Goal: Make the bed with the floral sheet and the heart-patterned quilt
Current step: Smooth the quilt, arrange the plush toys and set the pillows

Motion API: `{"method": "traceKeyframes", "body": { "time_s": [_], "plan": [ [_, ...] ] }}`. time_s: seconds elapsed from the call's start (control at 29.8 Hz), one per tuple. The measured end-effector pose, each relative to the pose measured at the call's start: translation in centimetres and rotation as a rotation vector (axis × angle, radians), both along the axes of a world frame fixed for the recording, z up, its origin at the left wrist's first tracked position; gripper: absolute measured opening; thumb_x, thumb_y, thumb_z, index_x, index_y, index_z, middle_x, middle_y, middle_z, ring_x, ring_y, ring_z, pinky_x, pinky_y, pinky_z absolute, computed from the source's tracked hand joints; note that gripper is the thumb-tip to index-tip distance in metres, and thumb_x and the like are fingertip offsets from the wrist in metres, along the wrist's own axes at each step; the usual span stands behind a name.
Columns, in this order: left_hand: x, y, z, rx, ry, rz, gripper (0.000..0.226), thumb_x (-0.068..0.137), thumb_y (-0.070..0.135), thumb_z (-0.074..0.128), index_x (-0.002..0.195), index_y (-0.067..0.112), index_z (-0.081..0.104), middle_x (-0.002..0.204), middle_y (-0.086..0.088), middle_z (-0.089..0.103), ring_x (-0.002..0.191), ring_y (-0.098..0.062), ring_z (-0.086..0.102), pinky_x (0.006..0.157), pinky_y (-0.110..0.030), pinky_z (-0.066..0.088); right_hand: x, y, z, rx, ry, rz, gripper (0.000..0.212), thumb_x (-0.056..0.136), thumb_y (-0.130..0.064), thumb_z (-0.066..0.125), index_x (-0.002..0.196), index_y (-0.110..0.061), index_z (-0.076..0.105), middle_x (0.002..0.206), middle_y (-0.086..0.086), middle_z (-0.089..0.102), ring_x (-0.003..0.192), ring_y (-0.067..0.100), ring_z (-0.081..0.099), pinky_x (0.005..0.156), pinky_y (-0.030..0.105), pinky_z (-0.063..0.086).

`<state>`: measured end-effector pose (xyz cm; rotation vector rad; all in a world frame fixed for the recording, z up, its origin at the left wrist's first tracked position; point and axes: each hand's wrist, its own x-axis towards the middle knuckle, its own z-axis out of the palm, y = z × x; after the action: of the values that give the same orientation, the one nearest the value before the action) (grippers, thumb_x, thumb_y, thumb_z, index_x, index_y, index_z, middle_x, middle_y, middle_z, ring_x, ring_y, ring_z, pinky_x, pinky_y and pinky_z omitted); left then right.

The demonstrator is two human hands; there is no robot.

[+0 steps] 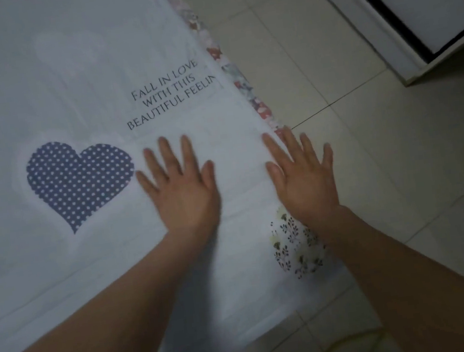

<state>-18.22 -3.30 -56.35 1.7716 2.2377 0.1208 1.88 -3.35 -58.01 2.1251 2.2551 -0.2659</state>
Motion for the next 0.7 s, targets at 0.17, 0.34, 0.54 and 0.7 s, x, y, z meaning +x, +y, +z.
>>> {"method": "traceKeyframes", "body": {
  "time_s": [0.17, 0.34, 0.54, 0.7],
  "plan": [
    [4.8, 1.4, -2.7, 0.009, 0.078, 0.006, 0.059, 0.101, 0.052, 0.009, 0.156, 0.034, -0.005, 0.165, -0.002, -0.011, 0.150, -0.031, -0.016, 0.117, -0.062, -0.005, 0.1, 0.2, -1.3, 0.034, 0.091, -0.017, 0.059, 0.103, -0.043, 0.018, 0.156, -0.018, 0.022, 0.161, 0.008, 0.025, 0.149, 0.029, 0.018, 0.120, 0.051, 0.017],
    [4.8, 1.4, -2.8, 0.007, 0.084, -0.022, 0.057, 0.101, 0.051, 0.013, 0.156, 0.039, -0.001, 0.165, 0.000, -0.007, 0.150, -0.032, -0.014, 0.117, -0.063, -0.002, 0.9, 0.2, -1.4, 0.036, 0.123, 0.008, 0.058, 0.104, -0.040, 0.017, 0.155, -0.013, 0.025, 0.160, 0.011, 0.025, 0.148, 0.032, 0.021, 0.117, 0.051, 0.025],
    [4.4, 2.1, -2.5, -0.017, 0.101, -0.023, 0.058, 0.100, 0.050, 0.017, 0.156, 0.039, 0.004, 0.165, 0.001, -0.003, 0.150, -0.033, -0.011, 0.116, -0.065, 0.000, 0.7, 1.4, -1.6, -0.012, 0.186, 0.026, 0.057, 0.105, -0.040, 0.017, 0.155, -0.013, 0.020, 0.162, 0.010, 0.020, 0.150, 0.029, 0.016, 0.119, 0.047, 0.023],
    [4.6, 2.0, -2.1, -0.034, 0.109, -0.022, 0.058, 0.100, 0.048, 0.021, 0.156, 0.038, 0.007, 0.166, 0.000, -0.002, 0.151, -0.034, -0.008, 0.116, -0.064, 0.001, 1.0, 1.5, -1.1, -0.072, 0.241, 0.046, 0.058, 0.105, -0.041, 0.014, 0.156, -0.013, 0.017, 0.162, 0.010, 0.018, 0.150, 0.028, 0.015, 0.119, 0.046, 0.022]
  ]
}}
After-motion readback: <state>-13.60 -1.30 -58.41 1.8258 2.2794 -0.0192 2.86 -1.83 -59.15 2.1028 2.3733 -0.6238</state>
